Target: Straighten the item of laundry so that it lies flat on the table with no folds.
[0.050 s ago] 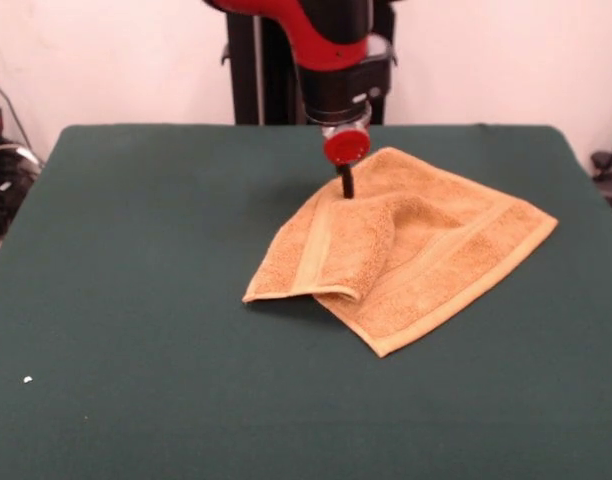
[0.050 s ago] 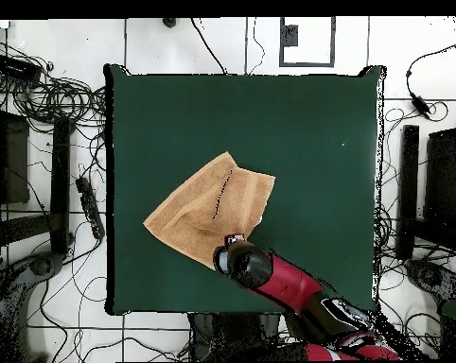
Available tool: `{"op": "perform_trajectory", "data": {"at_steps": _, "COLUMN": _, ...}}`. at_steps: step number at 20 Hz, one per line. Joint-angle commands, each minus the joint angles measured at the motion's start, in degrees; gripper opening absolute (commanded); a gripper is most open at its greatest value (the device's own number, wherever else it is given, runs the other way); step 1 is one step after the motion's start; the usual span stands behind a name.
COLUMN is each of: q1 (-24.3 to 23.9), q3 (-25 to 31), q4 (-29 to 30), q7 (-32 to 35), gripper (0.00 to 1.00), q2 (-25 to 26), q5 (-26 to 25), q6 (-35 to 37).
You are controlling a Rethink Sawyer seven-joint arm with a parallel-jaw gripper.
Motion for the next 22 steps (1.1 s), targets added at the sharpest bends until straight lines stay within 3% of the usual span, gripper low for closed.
{"op": "perform_trajectory", "data": {"at_steps": 1, "q1": -0.2, "q3": 5.0, "q4": -3.1, "q7": 2.8, "gripper": 1.00, "q2": 4.4, "q5": -1.2, "q6": -3.1}}
{"op": "perform_trajectory", "data": {"at_steps": 6, "q1": 0.0, "q3": 6.3, "q4": -3.0, "q7": 3.7, "gripper": 1.00, "q2": 6.1, "q5": -1.4, "q6": -5.5}}
{"op": "perform_trajectory", "data": {"at_steps": 7, "q1": -0.2, "q3": 6.8, "q4": -2.7, "q7": 4.2, "gripper": 0.00, "q2": 6.6, "q5": -1.9, "q6": -7.9}}
{"op": "perform_trajectory", "data": {"at_steps": 22, "q1": 1.1, "q3": 5.5, "q4": -4.0, "q7": 5.6, "gripper": 0.00, "q2": 7.6, "q5": -2.4, "q6": -10.7}}
